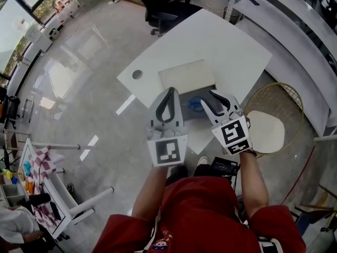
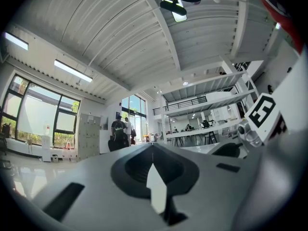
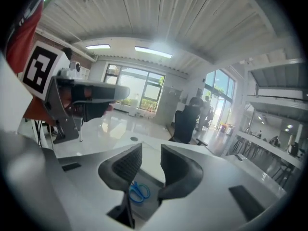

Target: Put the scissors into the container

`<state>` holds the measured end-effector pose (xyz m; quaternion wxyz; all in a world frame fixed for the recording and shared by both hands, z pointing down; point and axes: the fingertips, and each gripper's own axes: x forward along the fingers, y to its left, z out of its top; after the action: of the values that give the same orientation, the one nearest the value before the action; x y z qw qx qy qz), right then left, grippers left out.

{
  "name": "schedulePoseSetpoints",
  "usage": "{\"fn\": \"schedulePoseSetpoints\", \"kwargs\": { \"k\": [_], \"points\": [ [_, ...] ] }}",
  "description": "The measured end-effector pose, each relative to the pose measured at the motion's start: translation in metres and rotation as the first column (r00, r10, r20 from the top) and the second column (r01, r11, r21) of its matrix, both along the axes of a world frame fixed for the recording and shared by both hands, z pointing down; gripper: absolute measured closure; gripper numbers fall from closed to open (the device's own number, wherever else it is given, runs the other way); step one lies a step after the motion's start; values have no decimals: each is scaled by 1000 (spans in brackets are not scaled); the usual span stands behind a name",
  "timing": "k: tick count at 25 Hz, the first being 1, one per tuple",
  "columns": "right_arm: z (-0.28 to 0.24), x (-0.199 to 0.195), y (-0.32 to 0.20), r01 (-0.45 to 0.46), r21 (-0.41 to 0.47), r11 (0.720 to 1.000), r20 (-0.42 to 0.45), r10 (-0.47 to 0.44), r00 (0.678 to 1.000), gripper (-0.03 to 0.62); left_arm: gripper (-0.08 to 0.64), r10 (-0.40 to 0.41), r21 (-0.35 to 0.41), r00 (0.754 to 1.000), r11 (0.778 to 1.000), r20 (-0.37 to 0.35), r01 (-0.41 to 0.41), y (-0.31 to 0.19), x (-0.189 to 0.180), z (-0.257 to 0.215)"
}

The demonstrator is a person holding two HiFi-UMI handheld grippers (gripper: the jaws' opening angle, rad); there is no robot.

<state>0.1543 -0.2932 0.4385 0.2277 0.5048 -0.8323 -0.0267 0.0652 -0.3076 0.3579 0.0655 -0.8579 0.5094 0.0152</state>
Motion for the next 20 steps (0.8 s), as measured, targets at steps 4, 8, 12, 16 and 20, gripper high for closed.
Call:
{"fn": "schedulePoseSetpoints", "kwargs": {
  "k": [4,8,12,16,20],
  "points": [
    [-26,10,-1,-50,83,995,102,42,994,469,551,16,2,1000,1000,-15,-16,-3,6,-5],
    [-50,17,5,-100,151,983,152,77,985,469,551,26,27,1000,999,10,-26,-2,10,-10],
    [-80,27,14,-161,246,956,218,107,970,469,551,42,15,999,999,-7,-42,-1,15,-10],
    [-107,41,24,-232,332,914,270,144,952,469,551,48,8,999,999,2,-48,-1,19,-8],
    [-121,49,33,-278,366,888,338,151,929,472,551,52,11,999,999,-9,-52,2,19,-10]
  ]
}}
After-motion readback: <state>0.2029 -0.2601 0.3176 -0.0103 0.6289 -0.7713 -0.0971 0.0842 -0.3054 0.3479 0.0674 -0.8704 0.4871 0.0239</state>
